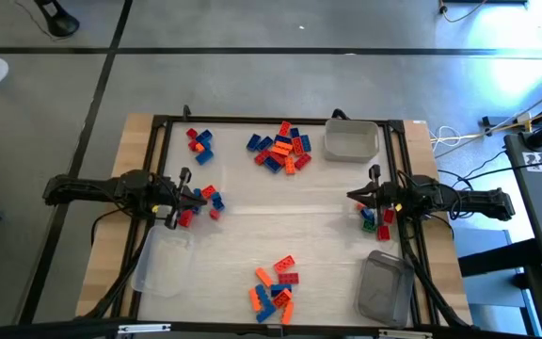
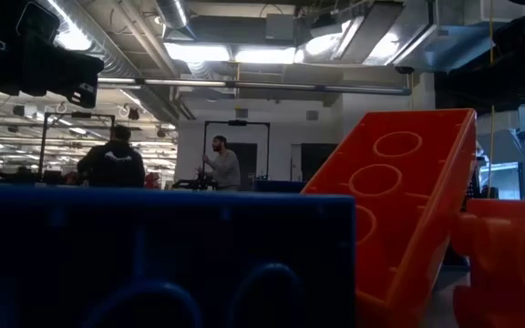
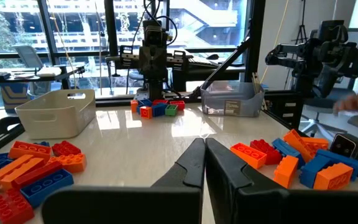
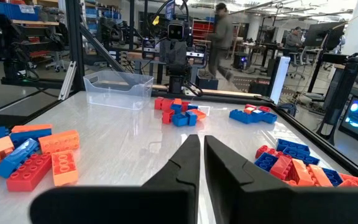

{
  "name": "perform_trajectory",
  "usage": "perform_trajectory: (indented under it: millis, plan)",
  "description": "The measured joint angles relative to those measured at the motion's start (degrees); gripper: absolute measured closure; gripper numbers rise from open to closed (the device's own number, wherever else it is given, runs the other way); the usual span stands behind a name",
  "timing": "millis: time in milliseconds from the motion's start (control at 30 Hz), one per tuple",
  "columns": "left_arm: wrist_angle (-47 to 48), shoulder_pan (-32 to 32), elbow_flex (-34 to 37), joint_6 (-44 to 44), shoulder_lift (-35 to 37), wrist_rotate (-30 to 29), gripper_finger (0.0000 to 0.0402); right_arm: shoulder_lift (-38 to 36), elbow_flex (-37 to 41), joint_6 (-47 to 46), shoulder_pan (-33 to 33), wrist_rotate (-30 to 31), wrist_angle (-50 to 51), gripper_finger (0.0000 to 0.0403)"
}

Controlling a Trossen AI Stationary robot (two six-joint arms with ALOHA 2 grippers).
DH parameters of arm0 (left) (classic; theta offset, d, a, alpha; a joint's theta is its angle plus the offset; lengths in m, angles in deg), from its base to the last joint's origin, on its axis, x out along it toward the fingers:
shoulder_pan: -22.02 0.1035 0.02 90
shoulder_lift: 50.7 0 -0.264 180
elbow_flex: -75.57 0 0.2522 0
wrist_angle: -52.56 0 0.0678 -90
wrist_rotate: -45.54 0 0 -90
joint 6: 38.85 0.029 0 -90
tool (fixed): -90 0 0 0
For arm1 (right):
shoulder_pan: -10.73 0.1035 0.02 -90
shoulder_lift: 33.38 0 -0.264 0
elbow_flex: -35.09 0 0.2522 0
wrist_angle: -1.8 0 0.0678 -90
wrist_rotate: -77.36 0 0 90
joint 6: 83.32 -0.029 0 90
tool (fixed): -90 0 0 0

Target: Sort blocks by size

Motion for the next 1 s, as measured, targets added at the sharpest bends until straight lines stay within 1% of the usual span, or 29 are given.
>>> perform_trajectory:
  millis: [367, 467, 533, 633, 733, 867, 933, 1000]
  plan:
    - [-0.39, 0.04, 0.02, 0.00, -0.02, -0.65, 0.0402, -0.01, 0.01, 0.00, 0.02, 0.01, -0.08, 0.0377]
    - [-0.45, 0.04, 0.02, -1.29, 0.00, -0.78, 0.0402, 0.01, 0.10, -0.32, 0.02, -0.01, -1.17, 0.0377]
    - [-0.60, 0.04, 0.02, -5.02, -0.02, -0.82, 0.0402, 0.01, 0.09, -3.71, 0.02, -0.01, -2.13, 0.0377]
    - [-3.34, 0.04, 0.02, -11.05, 0.00, -1.01, 0.0402, 0.01, 0.08, -12.05, 0.02, 0.20, -4.30, 0.0377]
    - [-7.37, 0.04, 0.02, -13.96, -0.02, -1.32, 0.0402, -0.01, 0.08, -19.30, 0.02, 0.43, -5.73, 0.0377]
    - [-13.26, 0.06, 0.02, -15.79, 0.00, -1.70, 0.0402, -0.01, 0.08, -18.65, 0.00, 2.82, -7.63, 0.0377]
    - [-14.85, 0.07, 0.02, -14.31, 0.02, -1.97, 0.0402, 0.03, 0.08, -17.93, 0.00, 4.99, -7.54, 0.0377]
    - [-15.00, 0.07, 0.02, -12.59, 0.00, -3.66, 0.0402, -0.01, 0.08, -16.86, 0.00, 6.56, -7.61, 0.0377]
